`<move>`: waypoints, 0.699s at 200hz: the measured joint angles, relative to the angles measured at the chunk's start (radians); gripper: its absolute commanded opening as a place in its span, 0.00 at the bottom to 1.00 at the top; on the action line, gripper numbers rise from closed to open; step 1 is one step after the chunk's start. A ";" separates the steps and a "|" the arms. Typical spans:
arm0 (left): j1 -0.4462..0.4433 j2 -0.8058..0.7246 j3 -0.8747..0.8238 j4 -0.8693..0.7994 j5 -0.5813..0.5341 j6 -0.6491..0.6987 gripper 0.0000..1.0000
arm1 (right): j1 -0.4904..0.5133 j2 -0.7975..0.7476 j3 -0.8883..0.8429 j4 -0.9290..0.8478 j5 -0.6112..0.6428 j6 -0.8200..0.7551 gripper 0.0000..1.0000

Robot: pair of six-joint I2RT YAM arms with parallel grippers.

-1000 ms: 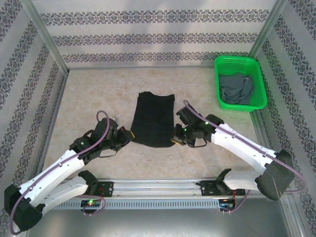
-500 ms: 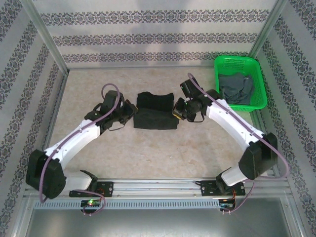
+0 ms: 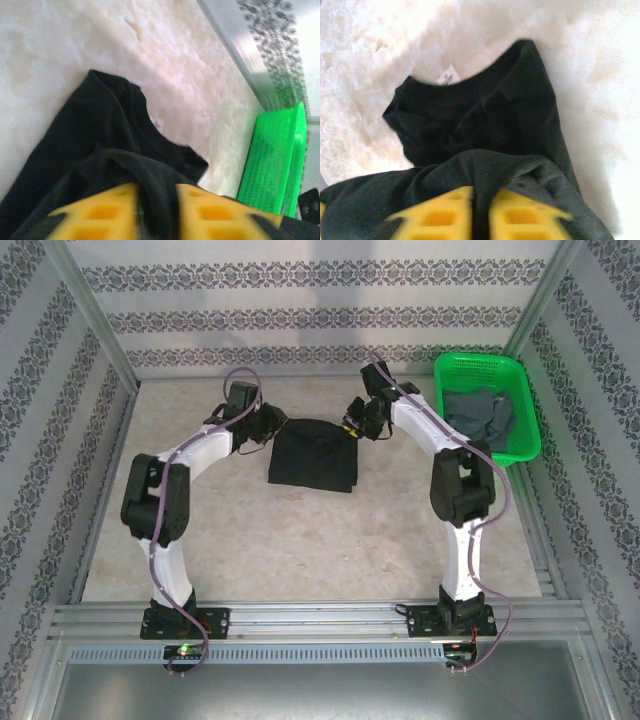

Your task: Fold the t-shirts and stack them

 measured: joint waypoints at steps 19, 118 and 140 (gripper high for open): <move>0.014 0.082 0.074 -0.005 0.000 0.024 0.50 | -0.016 0.087 0.077 0.016 -0.027 -0.028 0.50; -0.130 -0.381 -0.340 0.023 -0.096 -0.101 0.62 | -0.065 -0.452 -0.419 0.183 -0.058 -0.102 0.59; -0.271 -0.408 -0.451 0.082 -0.142 -0.214 0.63 | -0.056 -0.640 -0.647 0.286 -0.082 -0.051 0.62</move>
